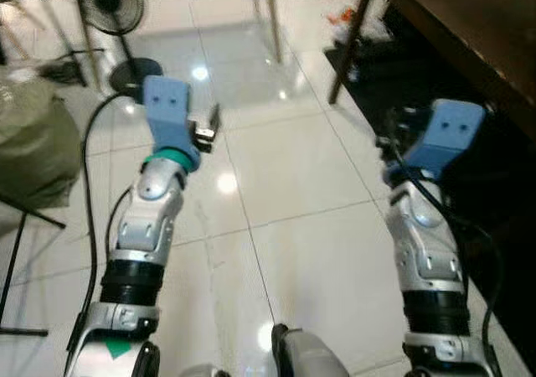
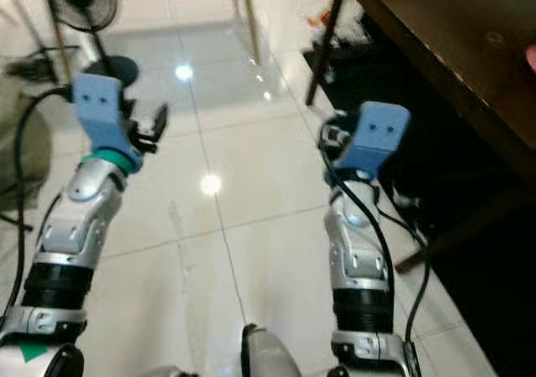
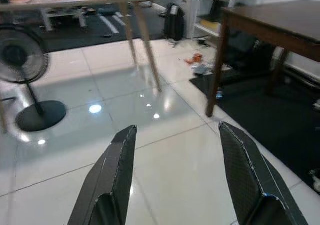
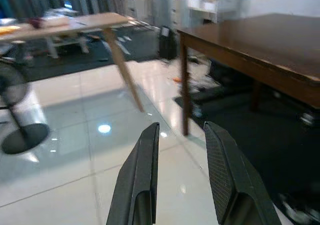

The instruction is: Setting the table

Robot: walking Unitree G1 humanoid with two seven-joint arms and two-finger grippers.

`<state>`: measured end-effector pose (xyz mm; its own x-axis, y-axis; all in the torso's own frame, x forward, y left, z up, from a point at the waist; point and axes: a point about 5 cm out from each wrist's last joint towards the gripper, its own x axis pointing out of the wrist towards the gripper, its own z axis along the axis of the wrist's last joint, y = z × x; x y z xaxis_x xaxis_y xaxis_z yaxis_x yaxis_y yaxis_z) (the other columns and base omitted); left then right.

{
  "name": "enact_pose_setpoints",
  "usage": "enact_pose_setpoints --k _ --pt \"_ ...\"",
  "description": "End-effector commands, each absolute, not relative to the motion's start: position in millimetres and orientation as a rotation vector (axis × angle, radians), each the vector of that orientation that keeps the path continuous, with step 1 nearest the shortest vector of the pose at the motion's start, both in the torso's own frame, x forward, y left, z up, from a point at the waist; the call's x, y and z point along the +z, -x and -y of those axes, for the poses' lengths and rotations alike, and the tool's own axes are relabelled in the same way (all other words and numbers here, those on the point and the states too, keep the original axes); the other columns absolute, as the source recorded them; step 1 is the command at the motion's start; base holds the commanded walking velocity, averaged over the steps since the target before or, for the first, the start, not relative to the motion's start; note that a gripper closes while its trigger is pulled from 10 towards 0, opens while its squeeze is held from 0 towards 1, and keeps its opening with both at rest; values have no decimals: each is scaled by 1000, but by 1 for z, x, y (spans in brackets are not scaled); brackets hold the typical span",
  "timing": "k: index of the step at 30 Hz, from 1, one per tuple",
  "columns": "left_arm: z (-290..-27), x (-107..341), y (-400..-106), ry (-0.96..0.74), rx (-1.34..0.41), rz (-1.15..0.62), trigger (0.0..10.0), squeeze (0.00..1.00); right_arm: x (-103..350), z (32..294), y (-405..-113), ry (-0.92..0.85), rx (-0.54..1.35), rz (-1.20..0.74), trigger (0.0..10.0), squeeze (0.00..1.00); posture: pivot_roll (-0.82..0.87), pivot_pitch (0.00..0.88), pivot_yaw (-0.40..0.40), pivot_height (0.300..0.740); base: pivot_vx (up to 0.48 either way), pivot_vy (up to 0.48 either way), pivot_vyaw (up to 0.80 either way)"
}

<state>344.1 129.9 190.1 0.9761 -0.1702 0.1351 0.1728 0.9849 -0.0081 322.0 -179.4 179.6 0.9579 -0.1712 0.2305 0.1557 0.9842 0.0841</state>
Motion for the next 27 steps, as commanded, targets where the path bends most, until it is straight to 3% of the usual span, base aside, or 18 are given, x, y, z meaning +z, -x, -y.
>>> enact_pose_setpoints --k 1,22,27 --pt "-129 188 -343 16 -177 121 10000 0 179 182 -321 -68 -177 234 10000 0 -21 0 68 740 0 0 -800" --pt "-127 186 -341 15 -196 97 10000 0 184 178 -322 -45 -146 260 10000 0 -16 0 70 740 0 0 -800" --pt "-152 189 -339 -61 -122 130 10000 0 185 162 -322 -20 -42 271 10000 0 8 0 58 740 0 0 -800"
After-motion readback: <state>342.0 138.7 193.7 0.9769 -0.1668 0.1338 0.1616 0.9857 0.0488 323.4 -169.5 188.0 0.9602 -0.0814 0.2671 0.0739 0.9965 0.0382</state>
